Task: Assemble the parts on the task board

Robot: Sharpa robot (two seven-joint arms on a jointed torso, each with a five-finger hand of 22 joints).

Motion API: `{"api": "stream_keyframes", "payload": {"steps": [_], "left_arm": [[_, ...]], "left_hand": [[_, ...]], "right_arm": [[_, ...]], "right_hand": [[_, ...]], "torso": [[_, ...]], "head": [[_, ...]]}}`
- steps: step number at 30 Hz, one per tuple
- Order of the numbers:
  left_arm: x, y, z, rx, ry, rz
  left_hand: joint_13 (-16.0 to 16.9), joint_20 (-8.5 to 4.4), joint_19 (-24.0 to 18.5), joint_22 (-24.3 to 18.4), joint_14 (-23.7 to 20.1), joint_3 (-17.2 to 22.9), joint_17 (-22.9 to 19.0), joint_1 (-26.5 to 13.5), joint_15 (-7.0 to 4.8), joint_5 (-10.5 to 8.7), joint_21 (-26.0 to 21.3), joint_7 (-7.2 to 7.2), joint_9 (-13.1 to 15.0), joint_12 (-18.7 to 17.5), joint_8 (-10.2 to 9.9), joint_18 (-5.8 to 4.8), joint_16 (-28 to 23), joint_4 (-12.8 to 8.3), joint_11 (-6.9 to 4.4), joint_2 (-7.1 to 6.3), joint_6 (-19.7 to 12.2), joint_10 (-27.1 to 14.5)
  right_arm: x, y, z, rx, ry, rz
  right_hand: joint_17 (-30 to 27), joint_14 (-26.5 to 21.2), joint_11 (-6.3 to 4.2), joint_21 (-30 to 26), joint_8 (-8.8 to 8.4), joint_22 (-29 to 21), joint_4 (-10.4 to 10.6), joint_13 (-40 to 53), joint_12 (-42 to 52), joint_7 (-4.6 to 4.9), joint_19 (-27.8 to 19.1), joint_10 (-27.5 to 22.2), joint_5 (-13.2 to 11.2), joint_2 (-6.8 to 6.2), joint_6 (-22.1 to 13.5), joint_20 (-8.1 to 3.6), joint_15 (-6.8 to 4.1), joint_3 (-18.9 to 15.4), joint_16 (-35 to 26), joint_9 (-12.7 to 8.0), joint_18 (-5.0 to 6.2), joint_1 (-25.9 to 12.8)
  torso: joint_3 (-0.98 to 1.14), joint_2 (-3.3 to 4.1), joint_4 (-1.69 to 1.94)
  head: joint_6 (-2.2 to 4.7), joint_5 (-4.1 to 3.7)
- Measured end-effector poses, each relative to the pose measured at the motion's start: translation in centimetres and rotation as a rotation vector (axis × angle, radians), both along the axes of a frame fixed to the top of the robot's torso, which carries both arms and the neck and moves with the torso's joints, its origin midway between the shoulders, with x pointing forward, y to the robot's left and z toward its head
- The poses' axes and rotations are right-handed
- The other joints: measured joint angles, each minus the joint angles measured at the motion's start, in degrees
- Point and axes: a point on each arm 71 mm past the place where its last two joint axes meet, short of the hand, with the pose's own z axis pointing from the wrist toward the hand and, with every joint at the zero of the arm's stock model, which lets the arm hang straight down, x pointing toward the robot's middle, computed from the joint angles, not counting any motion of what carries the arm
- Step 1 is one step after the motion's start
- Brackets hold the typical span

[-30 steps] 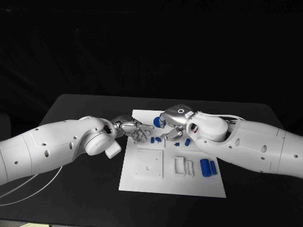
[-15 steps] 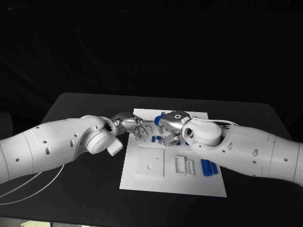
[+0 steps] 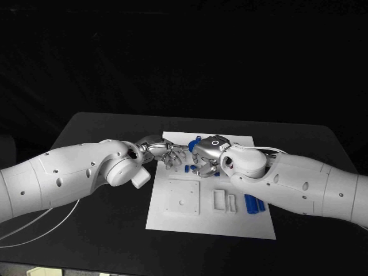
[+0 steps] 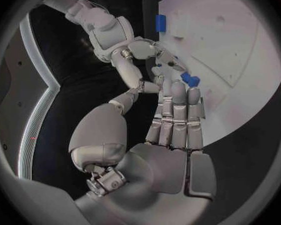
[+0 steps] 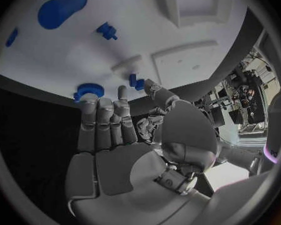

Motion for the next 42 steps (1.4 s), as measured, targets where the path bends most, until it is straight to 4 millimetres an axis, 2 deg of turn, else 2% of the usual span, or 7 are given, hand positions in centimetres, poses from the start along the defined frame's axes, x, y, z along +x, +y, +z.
{"api": "stream_keyframes", "payload": {"steps": [5,9,32,37,42], "left_arm": [[0.0,0.0,0.0,-0.001,0.0,-0.001],[0.0,-0.1,0.0,-0.002,0.001,-0.002],[-0.2,-0.2,0.0,-0.006,0.003,-0.008],[-0.2,-0.2,0.0,-0.006,0.003,-0.008],[-0.2,-0.2,0.0,-0.006,0.004,-0.008]], "left_hand": [[0.0,0.0,0.0,0.0,0.07,0.0,0.0,0.0,-0.06,0.0,0.0,0.08,0.0,0.0,0.0,0.03,0.0,0.0,-0.01,0.0,0.27,0.01],[0.0,0.0,0.0,-0.01,0.07,-0.06,0.0,0.19,-0.06,0.0,0.0,0.08,0.0,0.0,0.0,0.06,0.0,-0.06,-0.01,0.19,0.27,0.01],[0.04,0.02,-0.01,0.02,0.06,-0.32,-0.01,0.23,-0.05,0.0,0.0,0.03,-0.11,0.0,0.0,0.13,0.0,-0.32,-0.02,0.22,0.28,0.02],[0.03,0.02,-0.01,0.03,0.06,-0.32,-0.01,0.23,-0.05,0.0,0.0,-0.04,-0.11,0.0,0.0,0.13,0.0,-0.32,-0.02,0.23,0.24,0.02],[0.03,0.02,-0.01,0.03,0.06,-0.32,-0.01,0.23,-0.05,0.0,0.0,-0.06,-0.16,0.0,0.0,0.13,0.0,-0.32,-0.02,0.23,0.24,0.03]], "right_arm": [[0.1,0.0,-0.1,-0.001,0.001,-0.003],[0.2,0.0,-0.2,-0.003,0.001,-0.005],[0.0,0.7,-0.9,-0.003,0.014,0.002],[0.0,0.6,-1.1,-0.005,0.017,0.002],[0.1,0.6,-1.3,-0.008,0.02,0.002]], "right_hand": [[0.0,0.0,0.0,0.0,0.29,-0.07,-0.01,0.0,0.0,-0.08,0.26,0.0,0.0,1.54,-0.1,-0.24,0.0,1.46,0.01,0.2,0.0,2.49],[0.0,0.0,0.0,-0.01,0.53,-0.07,0.14,0.0,0.0,-0.02,0.34,0.0,0.0,1.78,-0.17,-0.31,0.0,2.09,0.01,0.29,0.0,3.57],[-0.01,0.01,-0.03,0.22,0.51,-0.12,0.38,-0.01,0.0,0.09,0.3,0.03,0.0,1.73,-0.05,-0.32,0.01,2.47,0.02,0.34,0.0,3.73],[-0.01,0.01,-0.22,0.23,0.79,-0.21,-0.58,-0.01,0.0,0.08,0.1,0.21,0.0,3.72,-0.04,-0.51,0.01,4.59,0.02,0.5,-0.01,6.94],[-0.02,-0.13,-0.42,0.46,1.16,-0.21,-1.63,-0.02,0.0,-0.16,0.09,0.42,0.0,5.28,0.63,-0.5,-0.26,5.89,0.01,0.71,-0.03,8.5]], "torso": [[0.0,0.0,0.01],[-0.01,0.01,0.01],[0.03,0.02,-0.05],[0.04,-0.02,-0.05],[0.04,-0.02,-0.06]], "head": [[-0.04,0.05],[-0.16,0.15],[-0.64,0.53],[-0.71,0.57],[-0.75,0.57]]}}
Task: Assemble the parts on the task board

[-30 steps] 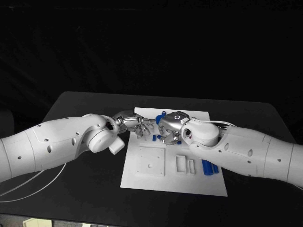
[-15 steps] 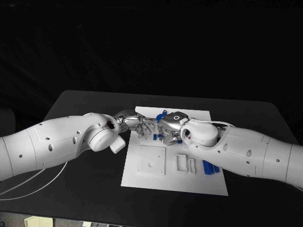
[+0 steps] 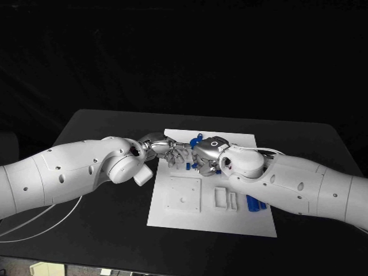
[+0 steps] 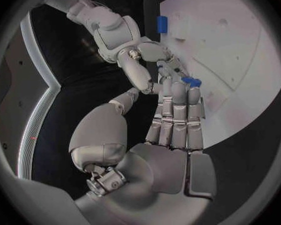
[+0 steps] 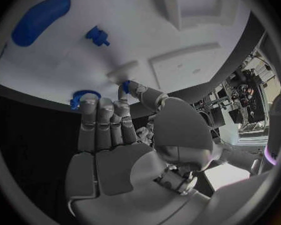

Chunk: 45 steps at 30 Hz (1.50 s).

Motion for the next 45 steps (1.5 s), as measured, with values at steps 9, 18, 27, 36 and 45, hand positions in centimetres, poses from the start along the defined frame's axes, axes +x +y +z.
{"api": "stream_keyframes", "payload": {"steps": [9,18,27,36,45], "left_arm": [[0.0,0.0,0.0,0.0,0.0,0.0],[0.0,0.0,0.0,0.0,0.001,0.0],[0.1,0.2,0.0,-0.004,-0.004,0.002],[0.0,0.6,0.3,-0.006,-0.039,-0.008],[-0.5,0.4,0.6,0.061,-0.125,-0.103]], "left_hand": [[-0.01,0.08,-0.08,-0.01,0.0,-0.16,0.0,0.22,0.0,0.0,0.0,-0.06,0.0,0.0,0.0,0.04,0.0,-0.16,-0.07,0.23,0.04,0.07],[-0.01,0.09,-0.09,-0.01,-0.01,-0.16,0.0,0.22,0.01,0.0,0.0,-0.16,-0.05,0.0,0.0,0.01,-0.23,-0.16,-0.07,0.22,-0.05,0.07],[0.08,0.09,-0.09,-0.02,-0.08,-0.58,0.0,1.38,0.08,0.0,0.0,0.06,-0.13,0.0,0.36,-0.16,-0.24,-1.75,-0.07,1.38,0.18,0.07],[0.15,0.09,-0.09,-0.02,-0.09,-0.23,0.0,4.0,0.09,0.0,0.0,0.11,-0.48,0.0,0.57,-0.21,-0.24,-4.5,-0.07,1.28,0.32,0.08],[0.15,0.09,-0.09,-0.03,-0.09,-0.2,0.0,5.21,0.09,0.0,0.0,0.05,-0.66,0.0,0.56,-0.3,-0.46,-5.97,-0.08,0.36,0.36,0.08]], "right_arm": [[0.1,0.0,-0.1,-0.002,0.002,0.002],[0.0,-0.2,-0.1,0.009,0.012,0.008],[-0.5,-0.9,0.1,0.082,0.061,0.012],[0.1,-2.8,2.6,0.211,0.166,-0.033],[1.3,-5.4,5.2,0.294,0.355,-0.089]], "right_hand": [[0.05,0.11,-0.2,0.21,0.52,0.0,-0.76,0.0,0.0,-0.1,-0.07,0.2,0.0,0.59,0.5,0.07,-0.11,0.43,0.0,0.39,-0.2,0.59],[0.05,0.15,-0.28,0.22,0.8,0.0,-1.24,0.09,0.0,-0.46,-0.08,0.28,-0.01,1.28,0.88,0.08,-0.14,0.59,0.21,0.32,-0.2,0.64],[0.12,0.41,-0.62,0.76,1.14,0.07,-1.95,0.23,0.24,-0.61,-0.07,0.62,-0.01,1.83,1.44,0.09,-0.39,0.51,0.44,0.56,-0.21,0.09],[0.17,0.61,-0.61,0.76,1.13,0.07,-3.0,0.4,0.23,-0.57,-0.07,0.61,-0.01,3.14,1.48,0.1,-0.58,-0.21,0.44,0.59,-0.2,-0.57],[0.32,0.59,-0.82,1.0,1.01,0.07,-5.13,0.8,0.23,-0.58,-0.56,0.4,-0.01,4.99,1.47,0.59,-0.6,-1.57,0.44,0.6,-0.21,-1.97]], "torso": [[0.01,-0.02,-0.02],[-0.01,-0.04,-0.06],[0.01,-0.06,-0.08],[0.03,-0.1,-0.16],[0.04,-0.19,-0.38]], "head": [[-0.05,0.1],[-0.15,0.12],[-0.06,0.08],[0.24,0.12],[0.85,-0.23]]}}
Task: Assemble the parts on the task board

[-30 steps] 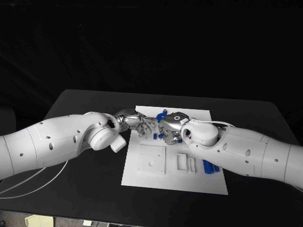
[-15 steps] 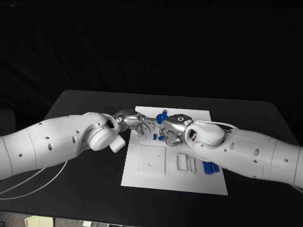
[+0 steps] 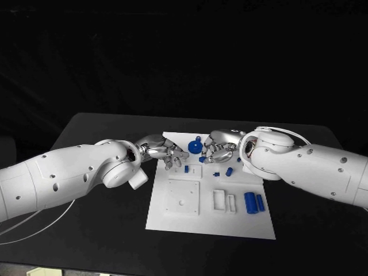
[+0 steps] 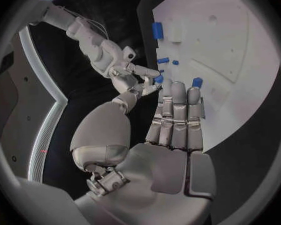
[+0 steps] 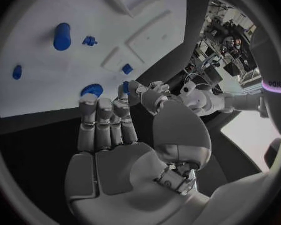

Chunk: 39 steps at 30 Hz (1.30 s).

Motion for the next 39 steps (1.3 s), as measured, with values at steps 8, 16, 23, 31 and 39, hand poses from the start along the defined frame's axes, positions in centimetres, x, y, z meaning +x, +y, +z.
{"api": "stream_keyframes", "payload": {"steps": [8,16,23,31,39], "left_arm": [[-0.6,-1.0,0.0,0.07,-0.046,-0.111],[-0.9,-2.3,-0.1,0.112,-0.066,-0.185],[-1.0,-2.7,-0.2,0.127,-0.066,-0.212],[-1.2,-2.9,-0.4,0.144,-0.043,-0.24],[-1.3,-3.2,-0.5,0.126,-0.016,-0.25]], "left_hand": [[0.0,0.0,0.0,-0.01,0.0,-0.05,0.0,0.44,0.0,0.0,0.0,0.0,-0.34,0.0,0.0,-0.13,0.0,-0.42,0.0,-0.01,-0.01,0.0],[-0.13,0.0,0.0,-0.01,-0.01,-3.68,0.0,-4.24,0.01,0.0,0.0,0.39,-0.9,0.0,0.0,-0.33,-0.21,1.47,0.0,-0.3,-0.44,0.0],[-0.27,-0.01,-0.02,0.01,-0.01,-6.04,0.0,-10.18,0.02,0.0,-0.55,0.41,-1.16,-0.29,-0.41,-0.36,-0.21,5.3,0.0,0.34,-0.85,0.0],[-0.24,0.07,-1.14,0.03,-0.23,-10.92,0.27,-10.99,0.2,0.0,-1.1,0.71,-1.78,-0.9,-1.01,0.19,-0.47,9.01,0.32,2.91,-2.21,-0.73],[0.12,0.07,-1.15,0.03,-0.32,-19.23,0.39,-0.6,0.29,0.0,-1.34,0.63,-2.74,-0.66,-1.01,0.29,-0.47,10.83,0.23,7.85,-2.3,-1.06]], "right_arm": [[0.0,-0.5,0.5,0.031,0.181,0.032],[-0.4,-0.5,0.1,0.06,0.319,0.063],[-0.5,-0.5,0.1,0.097,0.401,0.077],[-0.6,-0.5,0.0,0.122,0.453,0.086],[-0.7,0.0,0.1,0.133,0.475,0.1]], "right_hand": [[0.22,-1.06,0.42,0.07,-0.13,0.0,-1.72,0.44,0.0,-0.02,-1.08,-0.84,1.35,1.81,-0.03,0.39,0.43,-1.24,0.0,-0.02,0.01,-1.07],[0.28,-1.26,0.22,0.07,-0.22,0.0,-1.72,0.55,0.0,-0.04,-1.29,-1.04,1.35,1.81,-0.05,0.59,0.62,-1.24,0.0,-0.18,0.04,-1.07],[0.38,-1.57,0.42,0.07,-0.25,0.0,-2.22,0.71,0.0,0.21,-1.51,-1.25,2.47,2.23,-0.33,0.81,0.56,-1.75,0.0,-0.25,0.08,-1.5],[0.47,-1.64,0.55,0.07,-0.39,0.0,-2.43,0.86,0.0,0.14,-1.59,-1.37,2.91,2.33,-0.45,0.9,0.62,-1.97,0.0,-0.25,0.2,-1.6],[0.51,-1.66,0.62,0.07,-0.56,-0.01,-2.58,0.94,0.0,0.08,-1.8,-1.45,3.17,2.8,-0.52,0.73,0.64,-2.12,0.0,-0.31,0.3,-1.6]], "torso": [[0.14,-0.3,-0.37],[0.4,-0.57,-0.7],[0.46,-0.57,-0.69],[0.44,-0.55,-0.73],[0.35,-0.53,-0.7]], "head": [[0.34,-0.11],[0.15,-0.1],[-0.03,-0.19],[-0.32,-0.36],[-0.51,-0.55]]}}
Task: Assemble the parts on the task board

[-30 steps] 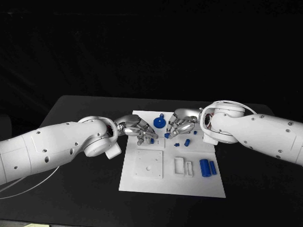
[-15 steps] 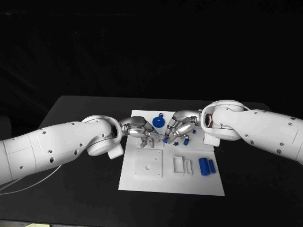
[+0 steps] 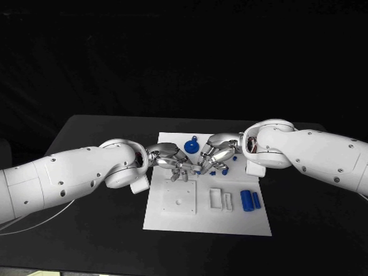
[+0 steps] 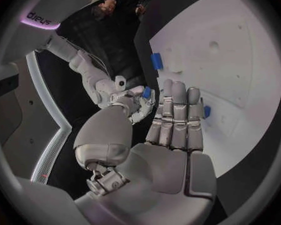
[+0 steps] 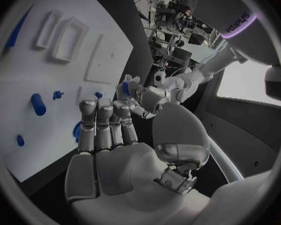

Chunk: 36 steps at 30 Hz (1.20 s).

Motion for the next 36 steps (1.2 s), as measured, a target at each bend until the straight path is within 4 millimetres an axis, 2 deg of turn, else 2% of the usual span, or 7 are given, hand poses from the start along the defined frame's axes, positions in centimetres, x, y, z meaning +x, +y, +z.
{"api": "stream_keyframes", "payload": {"steps": [7,12,18,23,31,32,36], "left_arm": [[-0.06,-0.1,0.03,-0.043,0.042,0.011],[-0.11,-0.13,0.0,-0.062,0.061,0.018],[-0.16,-0.11,-0.03,-0.067,0.073,0.017],[-0.18,-0.1,-0.02,-0.065,0.077,0.011],[-0.18,0.01,-0.06,-0.066,0.09,0.005],[-0.18,0.05,-0.09,-0.069,0.096,0.007],[-0.14,0.17,-0.21,-0.087,0.123,0.022]], "left_hand": [[-0.06,0.01,0.0,-0.01,-0.02,-10.58,0.0,15.32,0.01,0.21,-0.59,-0.04,-1.98,0.25,0.45,0.02,-0.48,5.72,0.1,5.31,-0.03,-0.1],[-0.62,0.1,0.14,-0.01,-0.1,-15.89,-0.01,25.07,0.09,0.21,-0.59,-0.11,-3.02,0.25,0.91,0.02,-0.47,11.02,0.1,7.51,-0.08,-0.1],[-0.81,0.0,0.43,-0.01,-0.07,-15.79,-0.02,28.24,0.07,0.21,-0.59,-0.23,-3.13,0.21,1.3,-0.12,-0.47,10.88,0.08,8.22,0.29,-0.08],[-1.05,0.0,0.45,-0.02,0.12,-13.24,-0.02,31.82,-0.1,0.19,-0.59,-0.8,-3.24,-0.23,2.27,-0.19,-0.47,11.41,-0.37,7.42,1.82,0.85],[-1.39,0.0,0.45,-0.02,0.13,-12.59,0.04,32.42,-0.1,0.11,-0.59,-1.44,-2.61,-0.61,2.99,-0.29,-0.68,11.43,-0.43,7.77,2.51,1.67],[-1.47,0.0,0.45,-0.02,0.13,-12.32,0.04,31.8,-0.1,1.29,-0.59,-1.44,-2.61,-0.74,3.01,-0.31,-0.75,11.44,-0.43,7.16,2.51,1.67],[-1.81,0.0,0.45,-0.02,0.22,-11.18,0.04,27.08,-0.02,10.57,-0.88,-1.25,-3.11,-1.28,3.33,-0.6,-0.85,11.43,-0.32,2.95,2.71,2.17]], "right_arm": [[-0.11,0.37,-0.01,0.004,0.01,0.011],[-0.17,0.54,0.03,0.005,0.014,0.018],[-0.16,0.55,0.03,0.005,0.017,0.02],[-0.15,0.58,-0.02,0.004,0.022,0.023],[-0.18,0.65,-0.08,0.002,0.028,0.029],[-0.17,0.66,-0.06,0.003,0.028,0.03],[-0.15,0.68,0.02,0.005,0.027,0.031]], "right_hand": [[0.0,-0.01,-0.2,0.0,-0.13,0.0,0.0,0.0,0.0,0.1,-0.01,-0.2,0.24,0.06,0.1,0.01,0.01,0.0,0.0,0.04,0.07,0.06],[0.0,-0.01,-0.2,0.0,-0.18,0.0,-0.15,0.06,0.0,0.1,-0.01,-0.2,0.24,0.05,0.11,0.01,0.01,-0.15,0.0,0.21,0.07,0.06],[-0.01,-0.07,-0.2,0.0,-0.18,0.0,-0.15,0.06,0.0,0.11,-0.15,-0.2,0.24,0.05,0.12,0.16,0.08,-0.16,0.0,0.16,0.08,0.06],[0.03,-0.07,-0.2,0.0,-0.17,0.0,-0.15,0.05,0.0,0.16,-0.19,-0.19,0.23,0.05,0.2,0.19,0.08,-0.16,0.0,0.16,0.1,0.06],[0.04,-0.07,-0.2,0.0,-0.17,0.0,0.01,0.12,0.0,0.16,-0.18,-0.19,0.5,0.04,0.21,0.19,0.09,-0.33,0.0,0.15,0.1,0.06],[0.04,-0.07,-0.2,0.0,-0.17,0.0,0.01,0.12,0.0,0.16,-0.18,-0.19,0.5,0.04,0.21,0.19,0.09,-0.33,0.0,0.15,0.1,0.06],[0.04,-0.07,-0.2,0.0,-0.17,0.0,0.01,0.12,0.0,0.15,-0.18,-0.19,0.5,0.03,0.21,0.19,0.09,-0.33,0.0,0.16,0.1,0.07]], "torso": [[-0.05,0.02,0.06],[-0.07,0.02,0.03],[-0.04,0.02,0.01],[-0.01,0.02,0.02],[0.01,0.02,-0.01],[0.03,0.02,-0.01],[0.03,0.02,-0.04]], "head": [[-0.11,-0.07],[-0.19,-0.06],[-0.36,0.01],[-0.46,-0.03],[-0.52,-0.05],[-0.52,-0.05],[-0.51,-0.08]]}}
